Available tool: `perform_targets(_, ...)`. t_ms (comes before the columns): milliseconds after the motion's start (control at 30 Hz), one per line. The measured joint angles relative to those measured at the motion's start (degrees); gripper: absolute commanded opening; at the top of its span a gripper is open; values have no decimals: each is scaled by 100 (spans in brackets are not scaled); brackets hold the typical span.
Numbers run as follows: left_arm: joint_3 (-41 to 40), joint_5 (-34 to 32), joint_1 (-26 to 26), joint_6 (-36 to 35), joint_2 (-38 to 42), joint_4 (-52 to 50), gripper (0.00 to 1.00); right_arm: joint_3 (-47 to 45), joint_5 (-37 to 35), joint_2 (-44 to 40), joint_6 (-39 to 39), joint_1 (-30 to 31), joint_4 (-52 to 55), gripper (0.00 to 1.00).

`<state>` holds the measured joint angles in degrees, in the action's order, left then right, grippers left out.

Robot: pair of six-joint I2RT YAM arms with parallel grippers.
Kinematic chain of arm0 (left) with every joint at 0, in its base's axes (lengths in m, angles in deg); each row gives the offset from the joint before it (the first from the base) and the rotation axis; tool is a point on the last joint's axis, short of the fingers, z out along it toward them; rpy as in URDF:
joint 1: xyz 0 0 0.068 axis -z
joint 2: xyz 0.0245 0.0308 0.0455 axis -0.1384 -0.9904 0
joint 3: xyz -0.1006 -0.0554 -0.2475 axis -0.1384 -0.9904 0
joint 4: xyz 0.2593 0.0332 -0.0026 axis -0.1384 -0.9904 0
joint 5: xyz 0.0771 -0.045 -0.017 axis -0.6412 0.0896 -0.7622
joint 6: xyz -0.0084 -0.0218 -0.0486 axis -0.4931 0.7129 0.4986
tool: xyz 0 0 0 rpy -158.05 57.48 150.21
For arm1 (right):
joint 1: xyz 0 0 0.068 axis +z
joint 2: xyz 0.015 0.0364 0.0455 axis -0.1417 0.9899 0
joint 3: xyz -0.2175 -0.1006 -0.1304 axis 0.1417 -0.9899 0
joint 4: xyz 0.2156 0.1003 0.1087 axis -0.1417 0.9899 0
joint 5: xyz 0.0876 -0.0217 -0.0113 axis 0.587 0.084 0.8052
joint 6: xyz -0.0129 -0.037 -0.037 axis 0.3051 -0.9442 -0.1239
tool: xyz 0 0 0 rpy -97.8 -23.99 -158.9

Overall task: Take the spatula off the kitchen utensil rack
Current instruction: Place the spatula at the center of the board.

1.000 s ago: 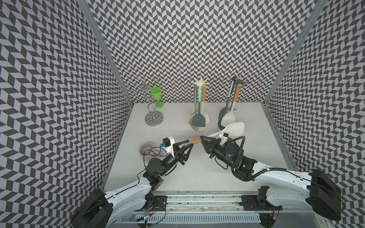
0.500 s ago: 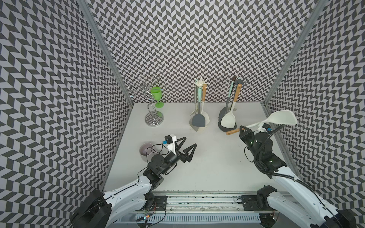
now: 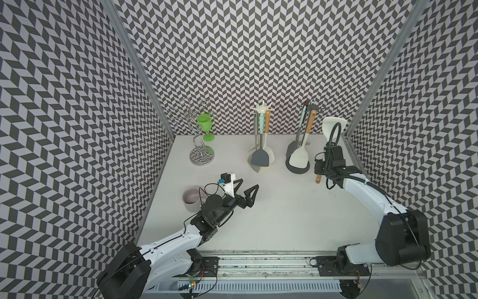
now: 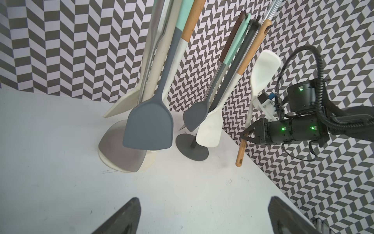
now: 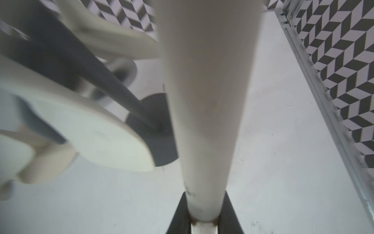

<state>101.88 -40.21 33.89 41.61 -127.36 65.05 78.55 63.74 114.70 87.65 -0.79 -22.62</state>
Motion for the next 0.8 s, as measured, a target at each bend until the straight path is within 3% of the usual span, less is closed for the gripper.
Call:
perform_targets(267, 0, -33, -42, -15, 11, -59, 100, 334, -619, 1172, -675, -772, 1108, 0)
perform_targets(533, -2, -57, -63, -37, 181, -85, 100, 369, -1115, 1362, -942, -1287, 1755, 0)
perform_targets(800, -26, -136, -76, -116, 380, -83, 100, -48, -1386, 1499, -1222, -1547, 1646, 0)
